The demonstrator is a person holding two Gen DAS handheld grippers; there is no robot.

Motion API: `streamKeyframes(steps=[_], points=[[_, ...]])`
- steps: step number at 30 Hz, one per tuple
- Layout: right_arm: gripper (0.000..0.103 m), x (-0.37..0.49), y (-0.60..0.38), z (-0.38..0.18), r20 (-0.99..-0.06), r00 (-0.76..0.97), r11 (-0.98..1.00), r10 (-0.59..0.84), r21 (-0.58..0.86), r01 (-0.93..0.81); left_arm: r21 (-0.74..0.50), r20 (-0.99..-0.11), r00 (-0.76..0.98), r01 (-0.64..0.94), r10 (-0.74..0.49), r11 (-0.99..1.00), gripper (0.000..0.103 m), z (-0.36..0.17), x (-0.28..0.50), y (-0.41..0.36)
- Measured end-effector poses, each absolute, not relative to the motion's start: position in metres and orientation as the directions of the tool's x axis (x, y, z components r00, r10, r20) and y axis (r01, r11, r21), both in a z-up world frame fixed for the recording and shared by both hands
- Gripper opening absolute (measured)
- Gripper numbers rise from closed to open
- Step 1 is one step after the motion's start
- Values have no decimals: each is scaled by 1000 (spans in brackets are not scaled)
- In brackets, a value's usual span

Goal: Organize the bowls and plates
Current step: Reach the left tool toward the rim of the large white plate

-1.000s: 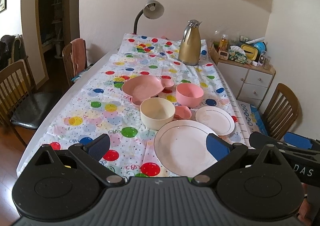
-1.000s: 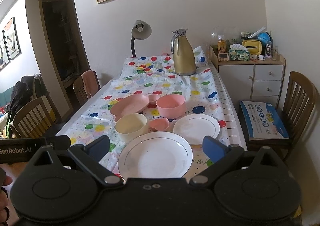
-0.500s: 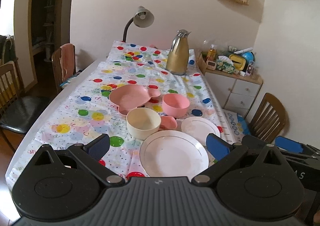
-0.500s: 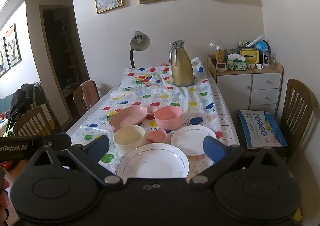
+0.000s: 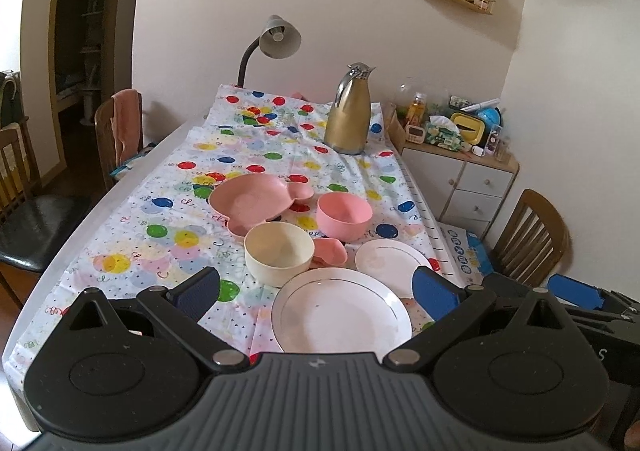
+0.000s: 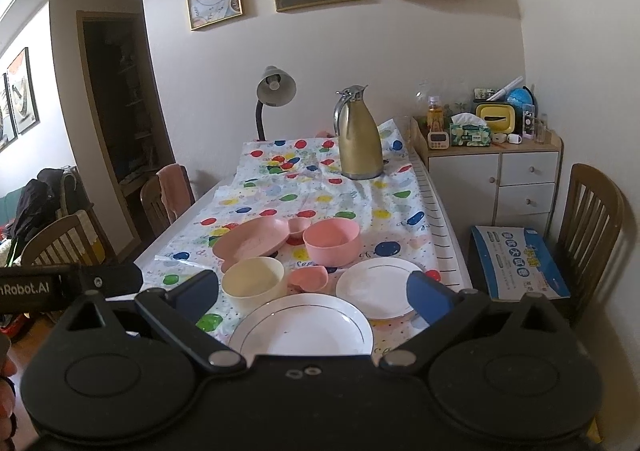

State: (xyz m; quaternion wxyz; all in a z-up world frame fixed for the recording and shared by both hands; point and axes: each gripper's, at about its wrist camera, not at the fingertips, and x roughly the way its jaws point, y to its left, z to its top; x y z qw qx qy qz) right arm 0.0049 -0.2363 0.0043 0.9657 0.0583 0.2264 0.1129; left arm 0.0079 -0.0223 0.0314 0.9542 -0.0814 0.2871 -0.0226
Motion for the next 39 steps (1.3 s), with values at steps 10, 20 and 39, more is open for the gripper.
streamKeyframes(steps=[10, 20, 39], points=[[100, 18, -233, -2, -447, 866, 973, 224, 158, -170, -188, -565, 817, 8, -115, 982, 103, 20, 28, -17], [100, 47, -227, -15, -467, 859, 976, 208, 155, -152, -201, -602, 788, 10, -131, 980, 103, -3, 74, 1], [80, 143, -214, -140, -770, 638, 996, 30, 74, 43, -176, -811, 552, 89, -195, 980, 102, -130, 184, 22]])
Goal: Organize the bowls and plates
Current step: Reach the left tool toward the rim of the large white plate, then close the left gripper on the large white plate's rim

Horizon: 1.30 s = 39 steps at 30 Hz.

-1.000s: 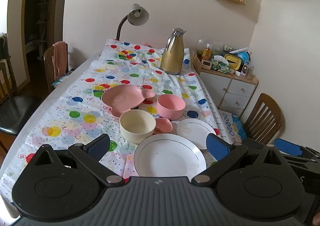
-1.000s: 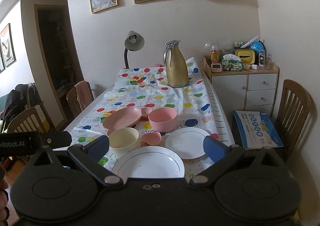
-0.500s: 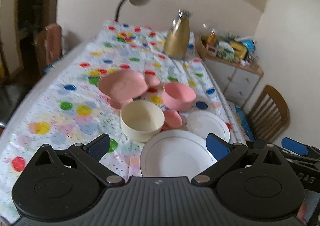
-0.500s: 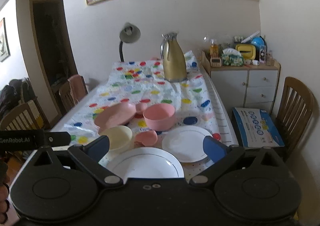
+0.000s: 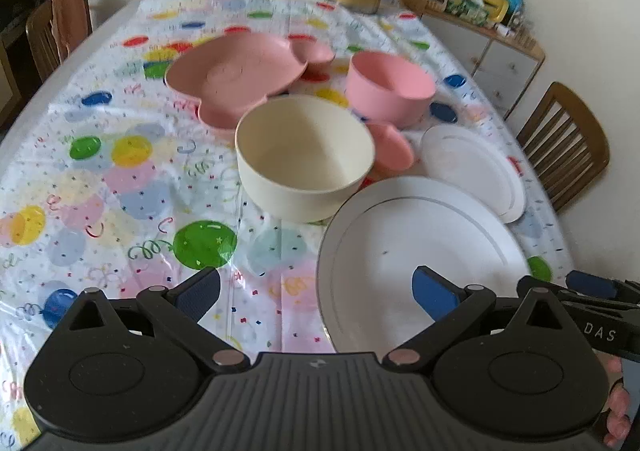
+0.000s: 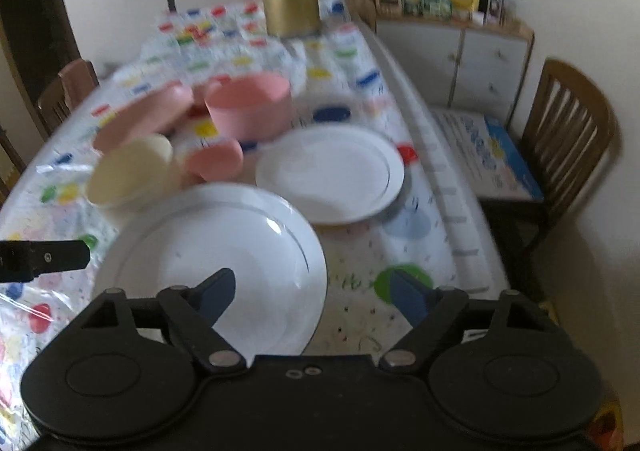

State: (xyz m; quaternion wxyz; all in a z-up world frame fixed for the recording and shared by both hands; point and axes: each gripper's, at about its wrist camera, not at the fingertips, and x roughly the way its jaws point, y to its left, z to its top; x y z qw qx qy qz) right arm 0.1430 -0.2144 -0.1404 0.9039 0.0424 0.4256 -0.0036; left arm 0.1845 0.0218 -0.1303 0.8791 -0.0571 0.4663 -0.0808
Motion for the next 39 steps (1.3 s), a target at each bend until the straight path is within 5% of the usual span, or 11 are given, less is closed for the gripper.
streamKeyframes(steps=[6, 11, 26, 39], points=[[70, 159, -220, -162, -819, 573, 989, 24, 101, 104, -200, -830, 508, 115, -230, 973, 96, -152, 202, 21], [50, 168, -225, -168, -834, 551, 982, 36, 133, 137, -227, -847, 468, 110, -252, 968, 72, -161, 211, 20], [18, 176, -235, -171, -833, 533, 954, 146, 262, 148, -304, -860, 419, 34, -290, 952, 33, -168, 217, 18], [11, 171, -240, -168, -827, 527, 948, 199, 298, 109, -314, -852, 440, 0, -282, 950, 24, -161, 207, 22]])
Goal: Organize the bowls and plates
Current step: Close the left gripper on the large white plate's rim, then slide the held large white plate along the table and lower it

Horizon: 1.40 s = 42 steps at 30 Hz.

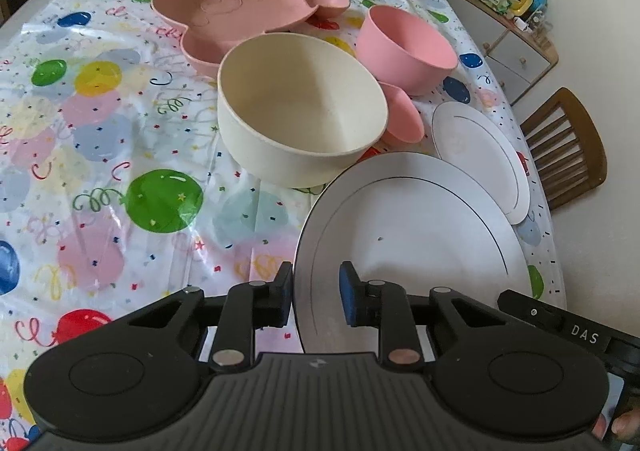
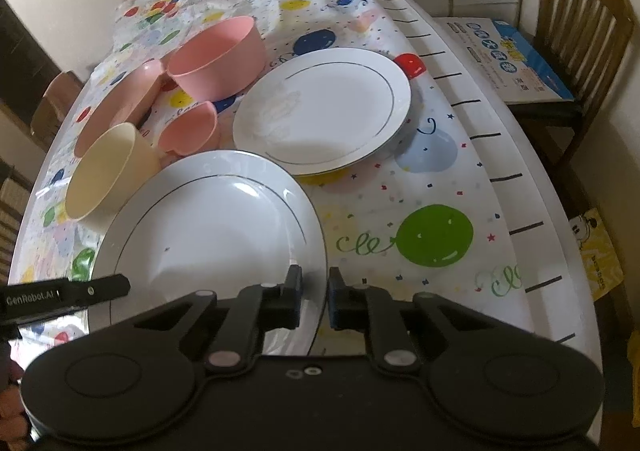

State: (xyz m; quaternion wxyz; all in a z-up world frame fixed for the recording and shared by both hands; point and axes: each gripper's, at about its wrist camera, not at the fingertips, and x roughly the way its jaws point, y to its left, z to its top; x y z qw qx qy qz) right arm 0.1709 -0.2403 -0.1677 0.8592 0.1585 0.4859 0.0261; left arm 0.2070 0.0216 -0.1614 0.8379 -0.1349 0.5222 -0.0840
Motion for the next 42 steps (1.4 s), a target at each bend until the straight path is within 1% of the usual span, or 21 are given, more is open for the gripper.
streamKeyframes(steps=[9, 18, 28, 38, 42], points=[[10, 149, -239, -162, -817, 519, 952, 251, 307, 23, -324, -846, 462, -45, -268, 945, 24, -155, 171, 29], [10, 128, -219, -151, -802, 503, 944, 322, 315, -102, -317, -835, 514, -161, -195, 935, 24, -140, 119, 54], [9, 127, -152, -136, -777, 483, 914, 404, 324, -244, -302, -827, 552, -272, -108, 914, 24, -126, 88, 124], [9, 132, -65, -144, -782, 434, 891, 448, 351, -288, -277, -844, 532, -326, -67, 904, 24, -131, 78, 210], [9, 130, -42, -149, -788, 421, 890, 449, 350, -292, -277, -854, 515, -329, -74, 903, 24, -137, 78, 232]])
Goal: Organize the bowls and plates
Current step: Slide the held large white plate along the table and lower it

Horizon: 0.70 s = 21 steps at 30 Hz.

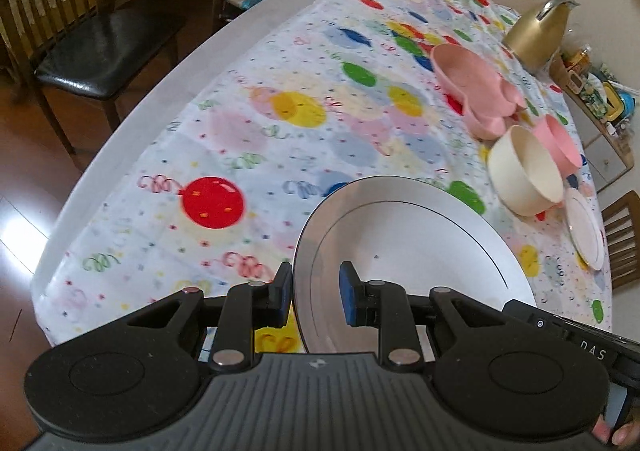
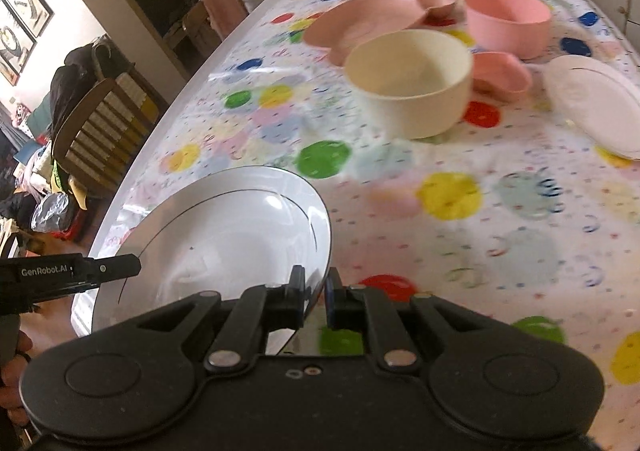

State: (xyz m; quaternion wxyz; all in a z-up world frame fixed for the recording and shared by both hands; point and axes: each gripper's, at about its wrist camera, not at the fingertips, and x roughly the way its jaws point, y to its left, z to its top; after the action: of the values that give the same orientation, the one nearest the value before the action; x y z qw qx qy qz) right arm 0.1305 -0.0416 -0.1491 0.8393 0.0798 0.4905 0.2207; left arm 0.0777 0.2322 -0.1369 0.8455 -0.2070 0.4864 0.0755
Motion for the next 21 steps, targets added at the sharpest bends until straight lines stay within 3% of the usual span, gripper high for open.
streamKeyframes(steps=[21], points=[[10, 116, -22, -166, -839, 409, 934, 358, 314, -172, -305, -871, 458, -213, -181, 928, 24, -156, 78, 249]])
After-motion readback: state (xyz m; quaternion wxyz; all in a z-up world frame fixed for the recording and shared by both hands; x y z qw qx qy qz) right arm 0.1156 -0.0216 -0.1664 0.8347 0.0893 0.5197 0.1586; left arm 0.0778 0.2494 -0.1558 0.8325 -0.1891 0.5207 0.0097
